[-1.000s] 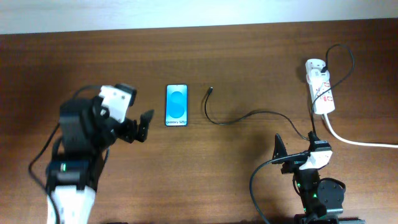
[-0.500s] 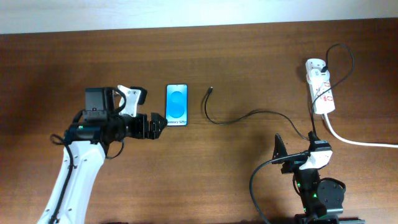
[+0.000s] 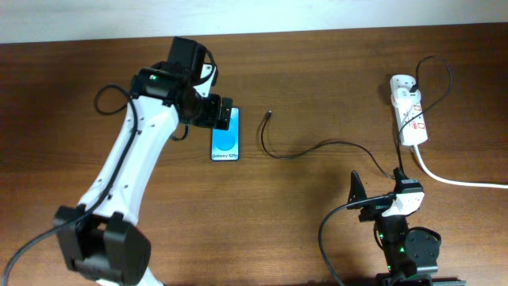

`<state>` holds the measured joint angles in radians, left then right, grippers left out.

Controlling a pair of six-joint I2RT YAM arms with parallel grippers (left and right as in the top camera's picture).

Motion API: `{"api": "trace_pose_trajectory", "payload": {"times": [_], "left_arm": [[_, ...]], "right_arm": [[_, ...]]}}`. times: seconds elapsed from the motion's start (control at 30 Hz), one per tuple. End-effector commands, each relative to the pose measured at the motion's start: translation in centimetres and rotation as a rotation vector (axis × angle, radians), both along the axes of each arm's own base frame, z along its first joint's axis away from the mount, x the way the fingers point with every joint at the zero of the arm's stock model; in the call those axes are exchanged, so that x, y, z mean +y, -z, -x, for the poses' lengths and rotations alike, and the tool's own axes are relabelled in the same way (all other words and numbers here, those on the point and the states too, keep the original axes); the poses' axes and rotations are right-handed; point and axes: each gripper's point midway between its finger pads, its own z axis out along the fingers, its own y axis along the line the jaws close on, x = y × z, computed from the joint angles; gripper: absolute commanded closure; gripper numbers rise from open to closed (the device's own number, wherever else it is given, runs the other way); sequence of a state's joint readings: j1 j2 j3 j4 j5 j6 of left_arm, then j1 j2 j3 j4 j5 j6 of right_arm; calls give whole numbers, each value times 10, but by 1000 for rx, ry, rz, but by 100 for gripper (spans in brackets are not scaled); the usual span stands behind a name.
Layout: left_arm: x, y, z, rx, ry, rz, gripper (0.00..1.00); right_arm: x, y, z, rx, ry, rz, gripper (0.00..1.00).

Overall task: Plug charger to phone and switch on socket
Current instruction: 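Reach the left gripper over the top end of the phone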

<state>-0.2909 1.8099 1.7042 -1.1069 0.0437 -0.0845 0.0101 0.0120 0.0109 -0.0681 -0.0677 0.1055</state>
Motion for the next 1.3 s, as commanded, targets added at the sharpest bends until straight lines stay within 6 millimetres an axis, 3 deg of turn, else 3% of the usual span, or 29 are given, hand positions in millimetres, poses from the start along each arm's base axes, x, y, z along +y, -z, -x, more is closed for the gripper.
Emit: {"api": "trace_pose_trajectory", "payload": {"times": [0.0, 0.2, 0.4, 0.57, 0.67, 0.77, 0.97, 1.13, 1.27], "left_arm": [[-8, 18, -9, 32, -12, -11, 1], [-21, 40, -15, 66, 1, 21, 1], [-26, 85, -25, 129, 3, 1, 1], [-42, 102, -32, 119, 32, 2, 1], [-41, 120, -31, 154, 30, -11, 1], [-33, 125, -33, 157, -58, -40, 1], [-34, 127, -35, 153, -70, -36, 0], [-33, 143, -34, 182, -73, -47, 1], [-34, 144, -36, 178, -73, -45, 1]], "right_arm": [[2, 2, 0, 4, -6, -3, 2], [2, 2, 0, 4, -6, -3, 2], [2, 2, 0, 4, -6, -3, 2], [2, 2, 0, 4, -6, -3, 2], [2, 2, 0, 4, -6, -3, 2], [2, 2, 0, 4, -6, -3, 2], [2, 2, 0, 4, -6, -3, 2], [2, 2, 0, 4, -6, -3, 2], [2, 2, 0, 4, -6, -3, 2]]}}
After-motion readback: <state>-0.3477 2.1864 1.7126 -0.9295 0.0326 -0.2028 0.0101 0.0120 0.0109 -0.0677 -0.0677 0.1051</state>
